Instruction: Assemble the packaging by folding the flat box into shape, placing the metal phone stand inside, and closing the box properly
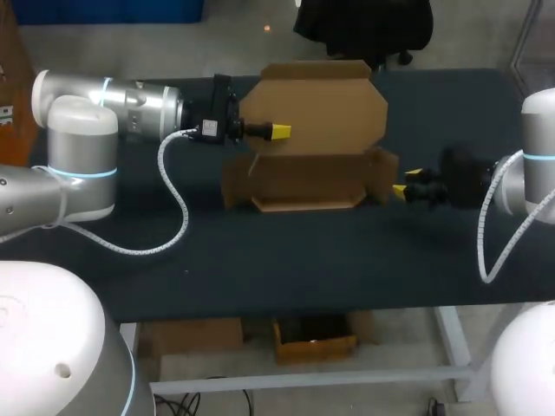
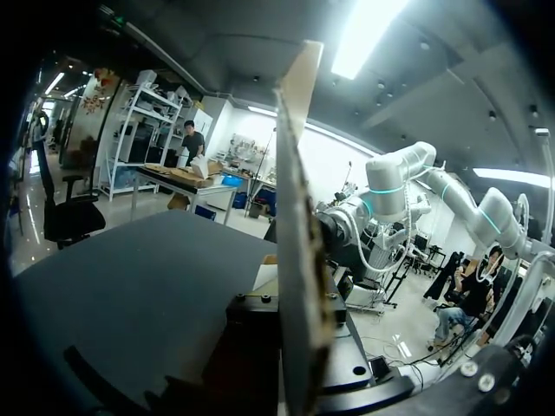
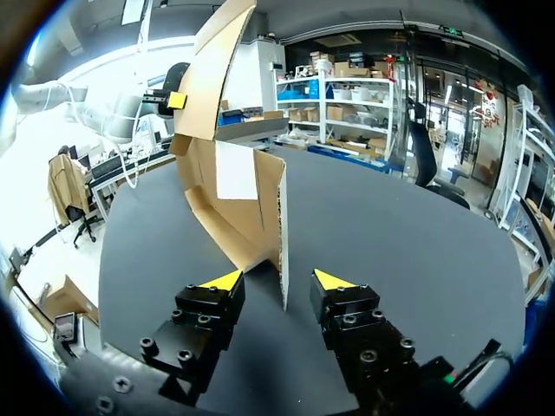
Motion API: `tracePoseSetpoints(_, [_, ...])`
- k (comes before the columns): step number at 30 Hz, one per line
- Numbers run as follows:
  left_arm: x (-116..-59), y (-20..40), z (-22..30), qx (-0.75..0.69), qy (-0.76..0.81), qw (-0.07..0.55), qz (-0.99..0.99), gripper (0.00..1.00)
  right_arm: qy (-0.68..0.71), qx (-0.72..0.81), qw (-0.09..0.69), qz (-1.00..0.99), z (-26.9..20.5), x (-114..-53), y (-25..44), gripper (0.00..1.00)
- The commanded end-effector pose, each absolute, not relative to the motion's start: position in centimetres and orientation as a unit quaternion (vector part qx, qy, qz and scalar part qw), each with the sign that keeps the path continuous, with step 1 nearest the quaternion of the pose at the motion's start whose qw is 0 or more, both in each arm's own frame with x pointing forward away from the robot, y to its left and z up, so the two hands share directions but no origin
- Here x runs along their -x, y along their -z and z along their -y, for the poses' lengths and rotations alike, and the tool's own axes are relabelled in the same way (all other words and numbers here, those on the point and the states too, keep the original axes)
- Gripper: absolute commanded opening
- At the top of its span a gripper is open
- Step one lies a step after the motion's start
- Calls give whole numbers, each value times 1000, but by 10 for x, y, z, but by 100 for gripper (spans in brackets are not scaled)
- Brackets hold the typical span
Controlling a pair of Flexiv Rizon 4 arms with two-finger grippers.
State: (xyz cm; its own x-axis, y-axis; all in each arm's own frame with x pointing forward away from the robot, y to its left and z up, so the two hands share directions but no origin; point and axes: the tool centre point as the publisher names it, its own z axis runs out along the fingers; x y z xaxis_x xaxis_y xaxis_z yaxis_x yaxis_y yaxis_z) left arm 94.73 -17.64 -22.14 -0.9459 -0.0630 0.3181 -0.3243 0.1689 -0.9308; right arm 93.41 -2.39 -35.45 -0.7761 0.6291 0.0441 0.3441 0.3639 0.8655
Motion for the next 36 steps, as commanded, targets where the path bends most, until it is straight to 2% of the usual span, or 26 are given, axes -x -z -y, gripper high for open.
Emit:
tracePoseSetpoints(1, [-947, 223, 177, -128, -632, 103, 757, 0, -477, -300, 149, -812, 19, -942, 359, 48])
tracePoseSetpoints(13, [-947, 223, 177, -128, -632, 103, 757, 0, -477, -306, 145, -811, 3, -957, 369, 44])
tracePoseSetpoints(15, [-947, 223, 177, -128, -632, 103, 757, 0, -478, -306, 146, -810, 1, -958, 369, 36])
tracePoseSetpoints(20, [-947, 223, 177, -128, -632, 103, 757, 0, -477, -311, 149, -808, -2, -958, 370, 2])
tracePoseSetpoints(21, [-947, 223, 177, -128, -632, 103, 757, 0, -477, -313, 150, -808, -3, -958, 370, 0])
tracePoseSetpoints(36, [-947, 223, 177, -128, -632, 103, 757, 0, -472, -341, 161, -797, -14, -945, 369, 0])
